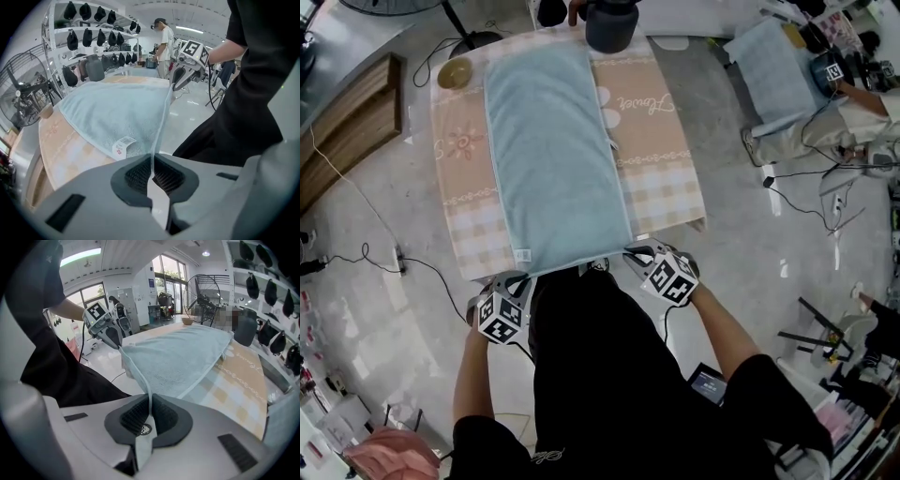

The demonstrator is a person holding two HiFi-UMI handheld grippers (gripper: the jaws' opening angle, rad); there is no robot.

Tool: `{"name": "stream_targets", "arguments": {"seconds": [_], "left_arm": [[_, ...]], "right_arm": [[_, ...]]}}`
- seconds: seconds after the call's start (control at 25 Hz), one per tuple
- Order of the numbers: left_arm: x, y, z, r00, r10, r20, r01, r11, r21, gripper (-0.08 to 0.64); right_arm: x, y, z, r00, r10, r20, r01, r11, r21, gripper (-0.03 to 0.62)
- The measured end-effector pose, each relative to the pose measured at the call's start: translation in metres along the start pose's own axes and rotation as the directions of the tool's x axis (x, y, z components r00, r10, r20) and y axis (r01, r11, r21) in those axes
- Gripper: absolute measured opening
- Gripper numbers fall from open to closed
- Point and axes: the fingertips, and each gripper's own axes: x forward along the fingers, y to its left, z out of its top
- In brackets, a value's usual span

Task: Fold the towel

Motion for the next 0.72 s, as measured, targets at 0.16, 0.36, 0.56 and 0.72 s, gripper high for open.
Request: {"name": "stream_targets", "arguments": {"seconds": [0.16, 0.36, 0.56, 0.72], "left_arm": [[-0.01, -0.023, 0.001, 1.0, -0.021, 0.02, 0.022, 0.999, -0.04, 0.025], [-0.025, -0.051, 0.002, 0.998, -0.044, 0.043, 0.048, 0.996, -0.079, 0.025], [-0.041, -0.02, 0.021, 0.991, 0.055, 0.12, -0.034, 0.985, -0.168, 0.023], [-0.052, 0.018, 0.045, 0.979, 0.144, 0.141, -0.122, 0.98, -0.158, 0.023]], "right_arm": [[-0.01, 0.021, -0.007, 0.999, 0.027, 0.019, -0.027, 0.999, 0.021, 0.018], [-0.025, 0.04, -0.011, 0.999, 0.038, 0.036, -0.039, 0.999, 0.027, 0.017], [-0.042, 0.016, 0.007, 0.995, -0.019, 0.093, 0.014, 0.998, 0.054, 0.017], [-0.05, -0.008, 0.033, 0.99, -0.072, 0.122, 0.069, 0.997, 0.027, 0.017]]}}
